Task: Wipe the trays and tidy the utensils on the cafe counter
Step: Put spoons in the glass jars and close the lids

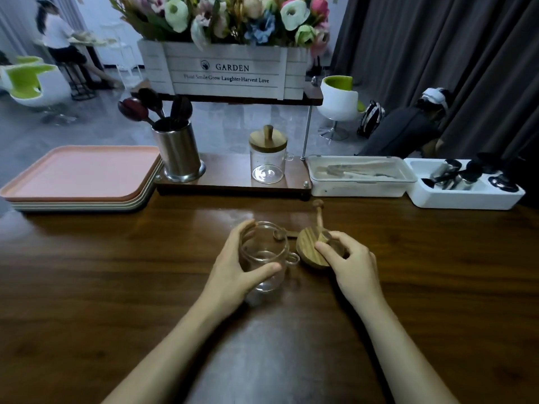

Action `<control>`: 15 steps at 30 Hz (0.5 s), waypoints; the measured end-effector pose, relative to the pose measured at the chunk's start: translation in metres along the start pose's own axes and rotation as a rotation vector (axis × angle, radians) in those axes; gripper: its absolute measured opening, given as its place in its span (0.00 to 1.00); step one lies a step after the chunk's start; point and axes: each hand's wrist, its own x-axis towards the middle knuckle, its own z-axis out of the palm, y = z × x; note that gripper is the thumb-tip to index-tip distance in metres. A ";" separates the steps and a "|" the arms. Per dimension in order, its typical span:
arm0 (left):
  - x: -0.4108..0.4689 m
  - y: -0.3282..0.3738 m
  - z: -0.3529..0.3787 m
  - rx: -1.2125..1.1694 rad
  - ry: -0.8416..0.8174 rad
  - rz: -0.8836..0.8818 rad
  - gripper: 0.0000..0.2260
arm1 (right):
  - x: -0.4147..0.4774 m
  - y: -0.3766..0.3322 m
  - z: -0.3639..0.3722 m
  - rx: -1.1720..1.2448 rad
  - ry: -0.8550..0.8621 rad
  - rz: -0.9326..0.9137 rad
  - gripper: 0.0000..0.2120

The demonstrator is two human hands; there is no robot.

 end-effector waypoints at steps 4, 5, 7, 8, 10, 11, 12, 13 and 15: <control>0.000 -0.001 0.001 0.000 0.002 0.008 0.42 | -0.004 0.006 0.004 -0.154 -0.055 0.054 0.17; 0.001 -0.002 0.002 -0.006 0.008 0.008 0.41 | -0.005 0.007 0.005 -0.172 -0.084 0.083 0.17; 0.005 -0.004 0.000 -0.014 0.031 0.001 0.39 | -0.008 0.008 0.006 -0.195 -0.116 0.103 0.17; 0.008 -0.005 -0.002 -0.012 0.041 -0.001 0.39 | -0.008 0.009 0.006 -0.200 -0.127 0.103 0.17; 0.011 -0.007 -0.006 -0.005 0.042 -0.007 0.40 | -0.008 0.008 0.004 -0.209 -0.161 0.114 0.17; 0.012 -0.008 -0.007 -0.005 0.038 -0.008 0.40 | -0.006 0.007 0.002 -0.199 -0.169 0.117 0.18; 0.013 -0.008 -0.008 -0.007 0.035 -0.009 0.40 | -0.004 0.006 0.000 -0.172 -0.158 0.111 0.18; 0.012 -0.008 -0.008 -0.009 0.036 -0.011 0.40 | 0.000 0.003 -0.001 -0.141 -0.123 0.090 0.17; 0.012 -0.009 -0.007 -0.013 0.041 -0.015 0.40 | 0.013 -0.002 -0.003 -0.123 -0.042 0.026 0.14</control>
